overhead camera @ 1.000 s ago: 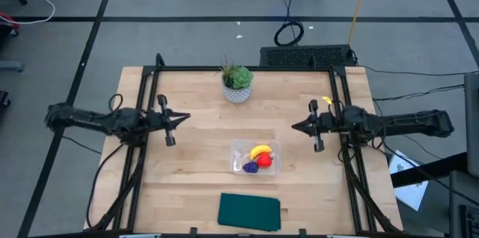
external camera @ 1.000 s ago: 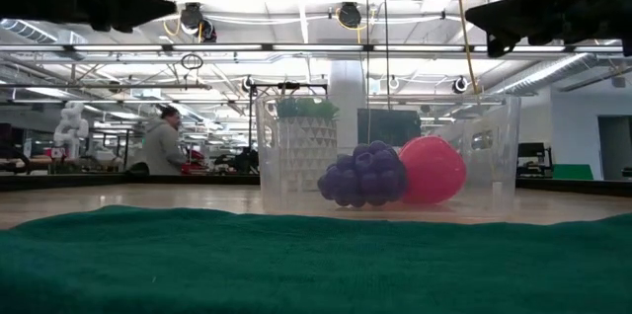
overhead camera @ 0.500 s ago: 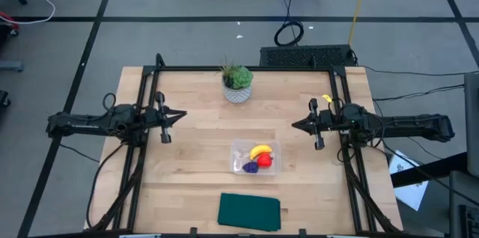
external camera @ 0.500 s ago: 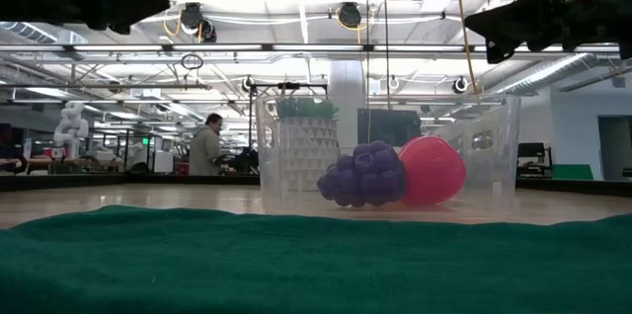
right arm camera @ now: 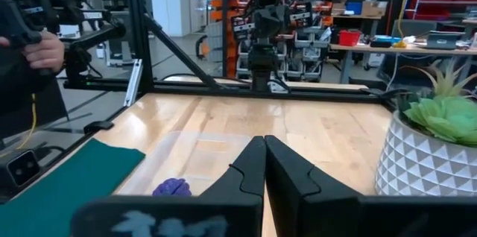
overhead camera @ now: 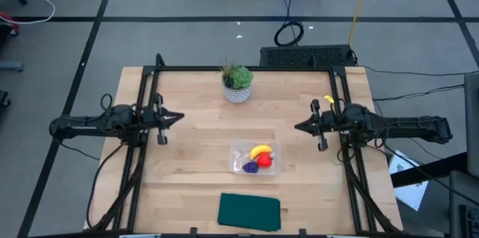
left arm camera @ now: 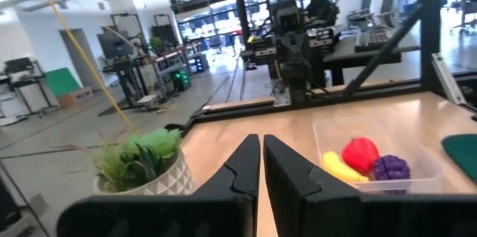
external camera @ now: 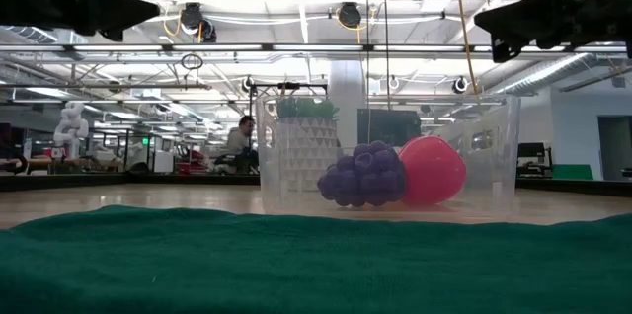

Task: Pick and placing Produce into tupperware
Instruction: Return to Home Position

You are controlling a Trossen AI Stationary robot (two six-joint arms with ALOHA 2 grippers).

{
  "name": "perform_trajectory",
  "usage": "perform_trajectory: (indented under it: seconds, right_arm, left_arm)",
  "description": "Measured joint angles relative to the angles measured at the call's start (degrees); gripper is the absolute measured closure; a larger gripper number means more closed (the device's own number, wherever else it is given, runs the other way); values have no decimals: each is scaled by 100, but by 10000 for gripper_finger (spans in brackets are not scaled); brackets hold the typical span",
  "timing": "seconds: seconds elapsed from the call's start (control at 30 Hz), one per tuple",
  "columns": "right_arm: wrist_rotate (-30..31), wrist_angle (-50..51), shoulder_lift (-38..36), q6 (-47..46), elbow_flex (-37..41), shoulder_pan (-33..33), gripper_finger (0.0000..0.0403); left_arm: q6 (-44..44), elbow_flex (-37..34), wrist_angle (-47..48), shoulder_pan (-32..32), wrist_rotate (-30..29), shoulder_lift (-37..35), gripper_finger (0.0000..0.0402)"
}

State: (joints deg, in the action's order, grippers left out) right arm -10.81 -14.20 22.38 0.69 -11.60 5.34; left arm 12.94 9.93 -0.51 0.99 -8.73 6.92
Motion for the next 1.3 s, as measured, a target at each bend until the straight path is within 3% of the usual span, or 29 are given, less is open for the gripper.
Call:
perform_trajectory:
  seconds: [0.17,0.4,0.77,1.3]
  right_arm:
    - [-2,-35,-1,-46,20,-158,403]
    - [-4,-1051,-1,-306,597,-284,403]
    - [-2,-1130,-1,-455,823,-284,403]
    - [364,-1132,-1,-355,1004,-77,403]
  left_arm:
    - [-16,-207,-137,4,137,-35,376]
    - [33,-862,-1143,4,372,-193,376]
    - [-159,-916,-1117,4,1001,-208,376]
    - [-294,-914,-751,4,694,-208,376]
